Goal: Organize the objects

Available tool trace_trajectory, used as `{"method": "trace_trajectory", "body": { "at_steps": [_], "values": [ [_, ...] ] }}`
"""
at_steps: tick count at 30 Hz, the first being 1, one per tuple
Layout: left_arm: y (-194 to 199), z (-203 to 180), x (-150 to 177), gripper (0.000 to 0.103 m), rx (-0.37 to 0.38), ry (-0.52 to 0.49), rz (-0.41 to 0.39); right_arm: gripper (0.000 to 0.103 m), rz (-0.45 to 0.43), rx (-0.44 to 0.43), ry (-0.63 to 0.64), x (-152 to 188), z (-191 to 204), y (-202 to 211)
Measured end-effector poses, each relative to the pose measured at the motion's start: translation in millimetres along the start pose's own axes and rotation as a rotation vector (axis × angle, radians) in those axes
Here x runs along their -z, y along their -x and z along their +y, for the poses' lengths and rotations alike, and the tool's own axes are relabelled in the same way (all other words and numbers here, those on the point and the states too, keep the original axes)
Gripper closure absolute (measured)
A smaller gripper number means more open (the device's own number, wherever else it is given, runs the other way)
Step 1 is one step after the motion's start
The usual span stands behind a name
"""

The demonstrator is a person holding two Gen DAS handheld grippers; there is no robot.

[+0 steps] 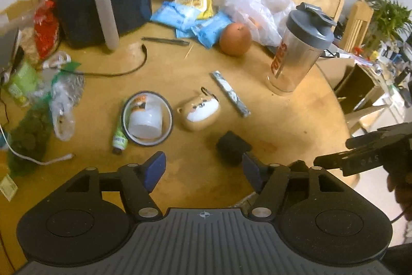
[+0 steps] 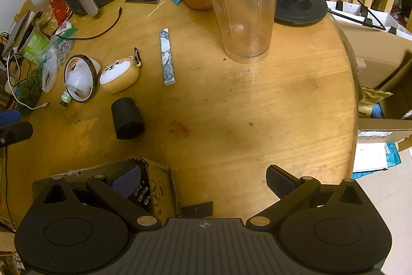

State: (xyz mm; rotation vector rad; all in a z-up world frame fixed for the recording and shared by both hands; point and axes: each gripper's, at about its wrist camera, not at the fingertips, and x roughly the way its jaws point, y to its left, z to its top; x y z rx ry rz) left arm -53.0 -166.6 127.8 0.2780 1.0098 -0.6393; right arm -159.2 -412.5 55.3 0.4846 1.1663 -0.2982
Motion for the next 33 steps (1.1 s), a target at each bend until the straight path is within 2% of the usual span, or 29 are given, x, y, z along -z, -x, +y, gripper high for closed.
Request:
{"method": "trace_trajectory", "body": {
  "at_steps": [9,12,16,19,24,33],
  "values": [
    [-19.6,-5.4,3.2,0.040,-0.018,-0.021,0.018,0.000,-0.003,0.005,-0.006,3.0,-1.3,2.4],
    [-30.8,-8.1,2.9,0.049,-0.004,-0.021,0.043,0.000,-0.003,0.011,-0.017,5.2,-4.3,3.8],
    [-47.7,-11.9,-1.0,0.049,0.016,0.006,0.074,0.000,-0.002,0.020,-0.036,7.9,-8.9,5.2],
    [-61.0,-11.6,-6.0,0.049,0.047,0.075,0.095,0.000,-0.004,0.024,-0.048,10.1,-11.8,7.0],
    [-90.9,-7.3,-13.1,0.049,0.077,0.210,0.181,0.000,-0.005,0.033,-0.073,13.7,-17.0,9.5],
    [-134.3,4.9,-8.5,0.049,0.162,0.456,0.284,0.000,-0.008,0.047,-0.117,20.7,-27.8,13.9]
  ]
}}
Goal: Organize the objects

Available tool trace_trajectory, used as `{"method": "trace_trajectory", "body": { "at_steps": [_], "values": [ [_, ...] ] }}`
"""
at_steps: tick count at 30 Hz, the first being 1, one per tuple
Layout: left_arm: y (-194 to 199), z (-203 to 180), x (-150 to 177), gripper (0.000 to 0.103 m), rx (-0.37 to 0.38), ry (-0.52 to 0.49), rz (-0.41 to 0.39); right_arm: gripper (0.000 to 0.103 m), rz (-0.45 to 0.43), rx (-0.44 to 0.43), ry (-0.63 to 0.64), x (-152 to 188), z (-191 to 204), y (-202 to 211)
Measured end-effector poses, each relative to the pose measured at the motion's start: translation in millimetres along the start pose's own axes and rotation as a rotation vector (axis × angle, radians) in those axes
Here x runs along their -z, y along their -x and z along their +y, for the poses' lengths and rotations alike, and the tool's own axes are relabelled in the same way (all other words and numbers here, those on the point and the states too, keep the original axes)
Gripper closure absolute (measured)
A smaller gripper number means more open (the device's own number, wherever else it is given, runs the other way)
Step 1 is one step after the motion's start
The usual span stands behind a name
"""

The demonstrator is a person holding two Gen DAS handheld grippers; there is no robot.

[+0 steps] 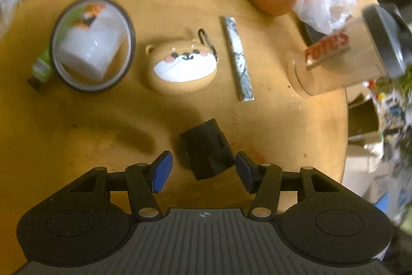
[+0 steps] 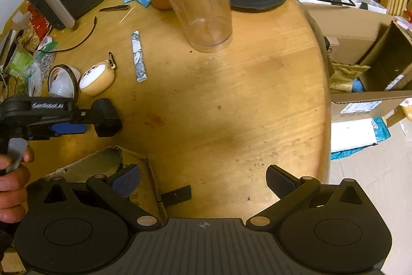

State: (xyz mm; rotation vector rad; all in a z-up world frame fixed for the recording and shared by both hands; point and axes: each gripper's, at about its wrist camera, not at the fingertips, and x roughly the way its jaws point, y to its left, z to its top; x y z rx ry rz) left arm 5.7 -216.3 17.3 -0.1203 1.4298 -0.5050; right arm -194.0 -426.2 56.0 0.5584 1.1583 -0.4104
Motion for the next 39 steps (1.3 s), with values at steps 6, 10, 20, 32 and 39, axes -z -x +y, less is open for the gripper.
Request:
{"method": "trace_trajectory", "body": {
  "at_steps": [6,10,20,32,39],
  "values": [
    [-10.8,-0.5,1.2,0.061,0.029,0.054,-0.005,0.000,-0.001,0.007,-0.024,3.4,-6.7,2.2],
    [0.0,-9.6,5.0,0.061,-0.009,-0.018,-0.044,0.000,-0.004,0.008,-0.034,4.5,-10.1,3.5],
    [35.5,-20.0,5.9,0.061,-0.091,-0.143,-0.153,0.000,-0.003,-0.021,-0.011,1.4,-2.7,-0.7],
    [82.6,-1.2,11.5,0.061,-0.186,-0.173,-0.239,0.000,-0.027,-0.064,0.077,-11.7,17.9,-4.9],
    [107.2,17.0,24.0,0.061,-0.211,-0.153,-0.279,0.000,-0.042,-0.105,0.158,-20.8,35.6,-10.3]
  ]
}}
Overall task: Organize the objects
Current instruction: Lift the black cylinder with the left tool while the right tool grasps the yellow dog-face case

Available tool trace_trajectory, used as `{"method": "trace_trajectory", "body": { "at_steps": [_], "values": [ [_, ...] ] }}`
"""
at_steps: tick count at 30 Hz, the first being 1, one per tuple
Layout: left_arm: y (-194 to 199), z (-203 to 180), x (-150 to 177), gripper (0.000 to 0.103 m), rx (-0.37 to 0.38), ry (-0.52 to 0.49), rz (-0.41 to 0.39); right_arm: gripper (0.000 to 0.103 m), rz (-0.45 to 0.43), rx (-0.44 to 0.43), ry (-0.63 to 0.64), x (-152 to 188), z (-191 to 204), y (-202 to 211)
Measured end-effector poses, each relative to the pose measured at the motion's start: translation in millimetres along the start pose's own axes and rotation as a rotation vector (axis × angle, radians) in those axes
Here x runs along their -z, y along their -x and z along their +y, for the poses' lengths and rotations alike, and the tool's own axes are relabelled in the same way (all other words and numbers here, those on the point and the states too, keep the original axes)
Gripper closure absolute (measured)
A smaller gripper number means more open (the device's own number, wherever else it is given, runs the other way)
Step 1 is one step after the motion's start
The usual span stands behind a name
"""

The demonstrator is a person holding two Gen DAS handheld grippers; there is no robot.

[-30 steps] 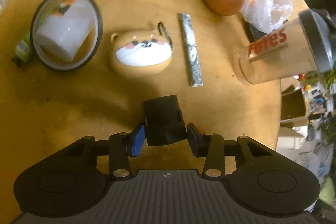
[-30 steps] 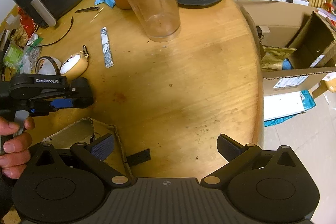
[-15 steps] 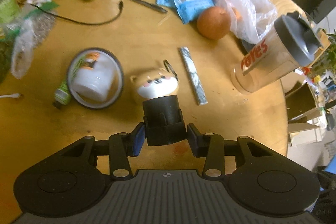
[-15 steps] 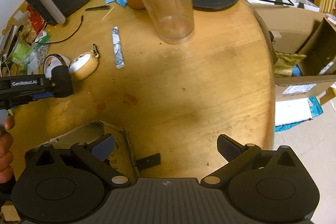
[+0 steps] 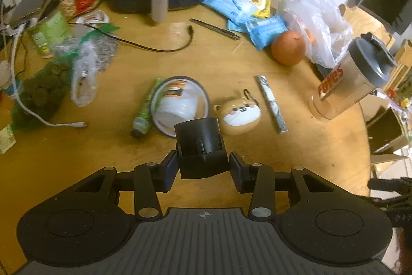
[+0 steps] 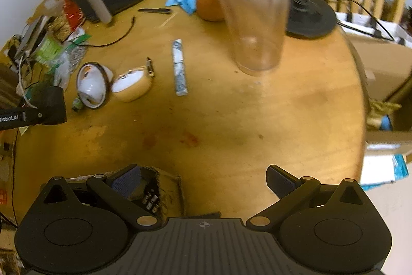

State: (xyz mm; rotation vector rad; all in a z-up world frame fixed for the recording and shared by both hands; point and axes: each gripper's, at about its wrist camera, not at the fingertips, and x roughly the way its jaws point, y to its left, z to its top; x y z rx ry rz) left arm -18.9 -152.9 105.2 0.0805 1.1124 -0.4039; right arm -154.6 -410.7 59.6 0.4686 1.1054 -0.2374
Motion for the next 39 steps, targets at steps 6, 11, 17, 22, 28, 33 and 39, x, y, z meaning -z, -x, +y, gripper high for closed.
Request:
{"method": "trace_trajectory", "body": {
  "at_steps": [6,11,17,22,28,33,39],
  "values": [
    [18.5,14.7,8.9,0.061,-0.013,0.016,-0.039,0.000,-0.019,-0.038,0.101,-10.4,20.2,-8.5],
    [30.8,22.9,17.3,0.061,-0.030,0.023,-0.063,0.000,-0.034,-0.058,0.207,-19.0,39.4,-18.1],
    [42.5,32.6,27.8,0.061,-0.045,0.036,-0.079,0.000,-0.073,-0.086,0.336,-27.9,61.8,-27.3],
    [49.6,40.2,35.8,0.061,-0.049,0.061,-0.080,0.000,-0.090,-0.095,0.376,-37.9,72.2,-39.9],
    [56.1,48.7,44.3,0.061,-0.047,0.089,-0.081,0.000,-0.106,-0.108,0.421,-47.9,85.1,-53.8],
    [59.5,53.5,50.2,0.061,-0.056,0.104,-0.080,0.000,-0.107,-0.110,0.464,-56.8,99.6,-70.7],
    [63.7,62.3,57.9,0.061,-0.066,0.136,-0.077,0.000,-0.102,-0.095,0.487,-69.6,112.6,-93.2]
  ]
}}
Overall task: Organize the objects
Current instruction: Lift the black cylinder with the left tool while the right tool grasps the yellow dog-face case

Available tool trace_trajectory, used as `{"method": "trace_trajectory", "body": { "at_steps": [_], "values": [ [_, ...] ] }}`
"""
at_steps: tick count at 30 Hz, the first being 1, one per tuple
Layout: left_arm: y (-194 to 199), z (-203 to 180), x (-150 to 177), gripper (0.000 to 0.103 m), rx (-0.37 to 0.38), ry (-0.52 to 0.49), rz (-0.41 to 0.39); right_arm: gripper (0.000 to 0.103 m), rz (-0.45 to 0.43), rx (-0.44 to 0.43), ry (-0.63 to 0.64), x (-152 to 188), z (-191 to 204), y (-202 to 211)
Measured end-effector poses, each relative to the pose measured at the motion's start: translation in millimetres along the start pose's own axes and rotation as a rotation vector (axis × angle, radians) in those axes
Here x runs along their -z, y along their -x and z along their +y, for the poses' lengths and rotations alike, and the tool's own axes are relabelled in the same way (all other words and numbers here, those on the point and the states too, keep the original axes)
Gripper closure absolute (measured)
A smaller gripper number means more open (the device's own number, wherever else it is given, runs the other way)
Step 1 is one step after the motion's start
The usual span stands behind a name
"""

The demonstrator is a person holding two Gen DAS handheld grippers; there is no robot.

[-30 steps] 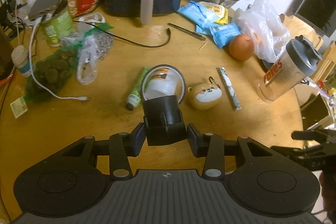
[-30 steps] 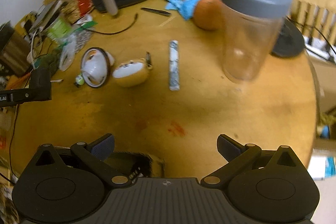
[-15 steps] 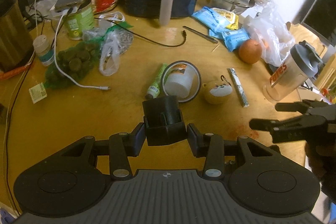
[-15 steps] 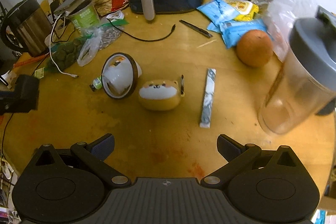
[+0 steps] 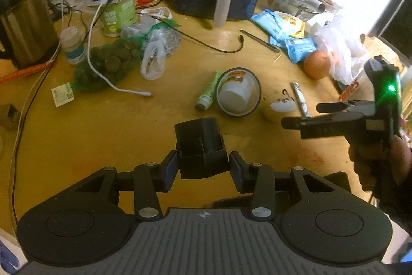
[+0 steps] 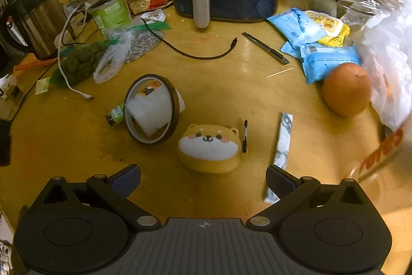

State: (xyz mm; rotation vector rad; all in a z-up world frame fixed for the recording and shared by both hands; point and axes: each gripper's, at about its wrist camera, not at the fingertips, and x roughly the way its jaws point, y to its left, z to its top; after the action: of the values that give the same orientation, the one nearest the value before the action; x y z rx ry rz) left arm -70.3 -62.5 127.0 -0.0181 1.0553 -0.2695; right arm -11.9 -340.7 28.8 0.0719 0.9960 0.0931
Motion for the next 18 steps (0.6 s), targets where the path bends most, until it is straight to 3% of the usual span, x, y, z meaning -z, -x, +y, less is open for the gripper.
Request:
{"method": "trace_trajectory", "body": {
  "at_steps": [12,14,18],
  "values": [
    [10.5,19.1,10.8,0.061,-0.041,0.074,-0.003,0.008,0.052,0.013,-0.059,-18.8,-5.1,-47.0],
    [11.9,21.1,12.9,0.061,-0.046,0.081,-0.003,0.024,0.074,0.025,-0.061,-19.8,-4.0,-54.6],
    [14.7,23.0,15.4,0.061,-0.051,0.089,-0.003,0.024,0.082,0.032,-0.085,-19.9,-6.6,-55.9]
  ]
}}
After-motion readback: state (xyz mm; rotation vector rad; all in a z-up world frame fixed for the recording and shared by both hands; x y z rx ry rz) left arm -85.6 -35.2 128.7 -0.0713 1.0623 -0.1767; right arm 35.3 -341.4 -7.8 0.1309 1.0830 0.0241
